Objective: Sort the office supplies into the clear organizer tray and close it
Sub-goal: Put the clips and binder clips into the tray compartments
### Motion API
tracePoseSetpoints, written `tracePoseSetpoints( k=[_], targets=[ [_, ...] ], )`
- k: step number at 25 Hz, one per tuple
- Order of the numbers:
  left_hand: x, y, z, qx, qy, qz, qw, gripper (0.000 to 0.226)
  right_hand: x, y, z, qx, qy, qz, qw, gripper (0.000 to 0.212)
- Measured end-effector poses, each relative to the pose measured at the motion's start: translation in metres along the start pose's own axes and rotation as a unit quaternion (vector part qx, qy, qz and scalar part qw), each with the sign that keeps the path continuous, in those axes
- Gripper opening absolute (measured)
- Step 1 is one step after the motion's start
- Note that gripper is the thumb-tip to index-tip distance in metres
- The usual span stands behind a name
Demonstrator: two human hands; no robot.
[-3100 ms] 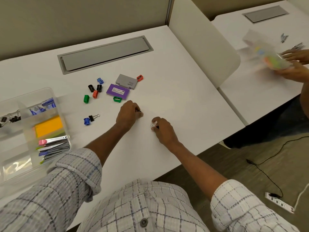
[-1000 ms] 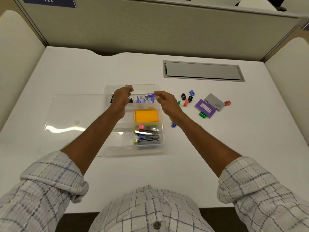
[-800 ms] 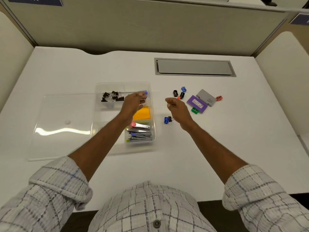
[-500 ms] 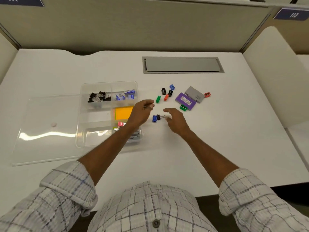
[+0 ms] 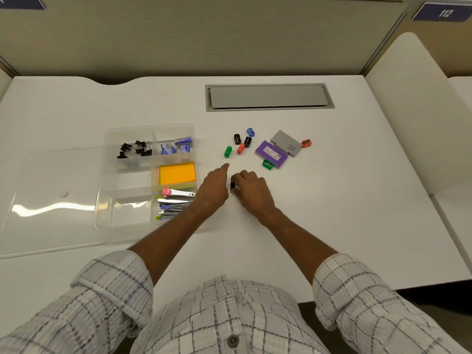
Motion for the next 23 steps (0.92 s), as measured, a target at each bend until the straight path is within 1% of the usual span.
tracePoseSetpoints(
  k=[2,4,6,8,10,12,14,16,19,20,23],
  targets=[
    [0.003,0.002,0.001,0.018,0.015,0.028,0.999,0.074,0.006,0.001,-0.003,0.0,-0.006,0.0,1.0,0.019],
    [0.007,0.003,0.001,0.04,0.039,0.044,0.997,0.063,0.011,-0.001,-0.004,0.012,0.004,0.019,1.0,0.019],
    [0.011,0.003,0.002,0.053,0.056,0.035,0.996,0.052,0.014,-0.007,-0.005,0.046,0.038,0.095,0.994,0.022],
    [0.014,-0.001,0.001,0.071,0.068,0.009,0.995,0.039,0.016,-0.012,-0.005,0.073,0.081,0.226,0.968,0.022],
    [0.014,-0.008,0.001,0.094,0.076,-0.024,0.992,0.031,0.017,-0.017,-0.005,0.077,0.102,0.324,0.937,0.022],
    [0.009,-0.017,0.0,0.117,0.07,-0.068,0.988,0.029,0.015,-0.022,-0.004,0.092,0.113,0.384,0.912,0.023],
    [-0.002,-0.028,0.0,0.14,0.05,-0.128,0.981,0.028,0.011,-0.025,0.0,0.113,0.121,0.415,0.894,0.023],
    [-0.019,-0.042,0.0,0.175,0.034,-0.175,0.968,0.027,0.005,-0.023,0.006,0.105,0.123,0.399,0.903,0.023],
    [-0.054,-0.069,0.002,0.224,-0.009,-0.232,0.946,0.028,-0.007,-0.013,0.01,0.035,0.116,0.337,0.934,0.032],
    [-0.068,-0.078,0.003,0.243,-0.028,-0.242,0.939,0.029,-0.012,-0.008,0.01,0.005,0.1,0.316,0.943,0.037],
    [-0.119,-0.103,0.006,0.295,-0.101,-0.236,0.92,0.028,-0.026,0.011,0.009,-0.072,0.008,0.214,0.974,0.049]
  ],
)
Point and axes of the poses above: each hand's wrist, its own z-axis towards the middle knuckle, its own y-axis out of the palm, x = y × z, the point moved 2 cm from there along z, towards the middle knuckle, and after that the axes turned 12 degrees about z, right-handed, at the moved point
